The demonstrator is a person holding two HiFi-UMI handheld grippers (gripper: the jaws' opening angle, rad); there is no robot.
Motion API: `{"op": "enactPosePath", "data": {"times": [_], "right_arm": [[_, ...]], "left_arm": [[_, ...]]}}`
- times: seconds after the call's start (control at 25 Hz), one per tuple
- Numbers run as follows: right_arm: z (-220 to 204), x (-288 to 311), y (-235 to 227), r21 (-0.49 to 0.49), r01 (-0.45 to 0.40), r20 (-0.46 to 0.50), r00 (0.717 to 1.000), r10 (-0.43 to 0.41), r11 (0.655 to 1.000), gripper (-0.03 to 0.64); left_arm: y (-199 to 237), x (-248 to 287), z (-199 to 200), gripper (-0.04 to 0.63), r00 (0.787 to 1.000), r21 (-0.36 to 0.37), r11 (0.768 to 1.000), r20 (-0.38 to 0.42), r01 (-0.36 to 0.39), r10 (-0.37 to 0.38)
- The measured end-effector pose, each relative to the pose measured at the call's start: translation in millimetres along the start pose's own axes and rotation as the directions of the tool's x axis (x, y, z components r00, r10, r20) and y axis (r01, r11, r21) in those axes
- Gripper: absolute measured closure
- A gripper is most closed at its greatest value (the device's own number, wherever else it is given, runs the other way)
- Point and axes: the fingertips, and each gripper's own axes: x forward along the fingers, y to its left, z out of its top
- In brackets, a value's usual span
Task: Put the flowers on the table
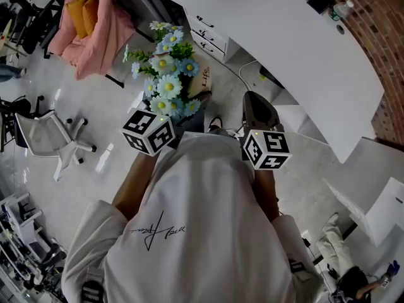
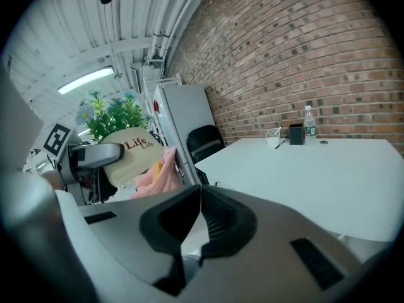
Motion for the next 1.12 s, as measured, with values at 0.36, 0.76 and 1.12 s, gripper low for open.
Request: {"op": "enactPosePath", "data": {"times": [0.36,0.76,1.12], "right_arm": [[11,21,-24,0.019,0.056,-0.014,0.998,-0.056,0.998,0.592],[33,62,-55,0.058,0.127,-0.039,0.991,-0.125,0.99,0.592],[76,117,-72,0.047,0.159,-0.041,0.987,-0.157,0.986,0.592]], "left_arm": [[3,41,4,0.04,0.995,0.0,0.995,-0.041,0.095,-0.095],[32,100,31,0.04,0.987,-0.008,0.989,-0.075,0.144,-0.145],[67,150,56,0.04,0.975,-0.017,0.98,-0.101,0.196,-0.197]]}}
